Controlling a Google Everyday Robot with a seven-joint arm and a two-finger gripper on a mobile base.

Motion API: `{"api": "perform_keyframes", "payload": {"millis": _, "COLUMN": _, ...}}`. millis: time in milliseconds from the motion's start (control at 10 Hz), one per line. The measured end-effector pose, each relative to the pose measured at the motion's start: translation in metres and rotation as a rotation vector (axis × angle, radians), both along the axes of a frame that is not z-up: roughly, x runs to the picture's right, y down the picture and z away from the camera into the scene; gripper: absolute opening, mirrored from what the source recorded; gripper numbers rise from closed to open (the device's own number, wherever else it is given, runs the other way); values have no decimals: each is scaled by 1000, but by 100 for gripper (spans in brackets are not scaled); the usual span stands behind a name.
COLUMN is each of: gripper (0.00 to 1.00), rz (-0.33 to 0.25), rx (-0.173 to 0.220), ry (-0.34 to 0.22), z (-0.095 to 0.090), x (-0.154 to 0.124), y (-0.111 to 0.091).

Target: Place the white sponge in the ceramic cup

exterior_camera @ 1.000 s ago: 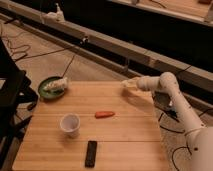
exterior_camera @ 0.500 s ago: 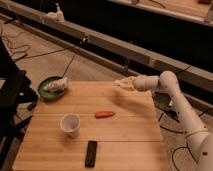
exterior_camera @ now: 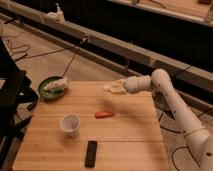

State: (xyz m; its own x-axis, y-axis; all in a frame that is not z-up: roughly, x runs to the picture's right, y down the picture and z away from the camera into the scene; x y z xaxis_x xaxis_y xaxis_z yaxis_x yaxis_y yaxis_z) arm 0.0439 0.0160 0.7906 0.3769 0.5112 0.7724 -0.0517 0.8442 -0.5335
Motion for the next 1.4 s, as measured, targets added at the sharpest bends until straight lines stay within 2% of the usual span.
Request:
{"api": "perform_keyframes", "payload": {"millis": 100, "gripper": 0, "rz": -39, "rx": 25, "ry": -17, "z": -12, "x": -10, "y": 6}}
{"api": "perform_keyframes", "payload": {"millis": 200, "gripper": 0, "rz": -72, "rx": 69, "ry": -24, "z": -24, "x": -17, "y": 8}}
{"api": "perform_keyframes", "payload": {"millis": 300, "gripper": 0, "rz": -80, "rx": 78, "ry": -25, "z": -26, "x": -19, "y": 9}}
{"api": "perform_keyframes", "payload": {"millis": 1100, "gripper": 0, "rz": -82, "rx": 84, "ry": -29, "z": -29, "x": -21, "y": 8}}
{"api": "perform_keyframes", "payload": {"millis": 1200, "gripper": 0, "rz": -102, "rx": 104, "ry": -65, "z": -44, "x": -35, "y": 8}}
{"api": "perform_keyframes", "payload": {"millis": 1300, "gripper": 0, "rz": -148, "rx": 120, "ry": -106, "z": -62, "x": -54, "y": 14}}
{"api": "perform_keyframes", "payload": {"millis": 1400, "gripper": 0, "rz": -173, "rx": 128, "ry": -126, "z": -71, "x": -65, "y": 18}}
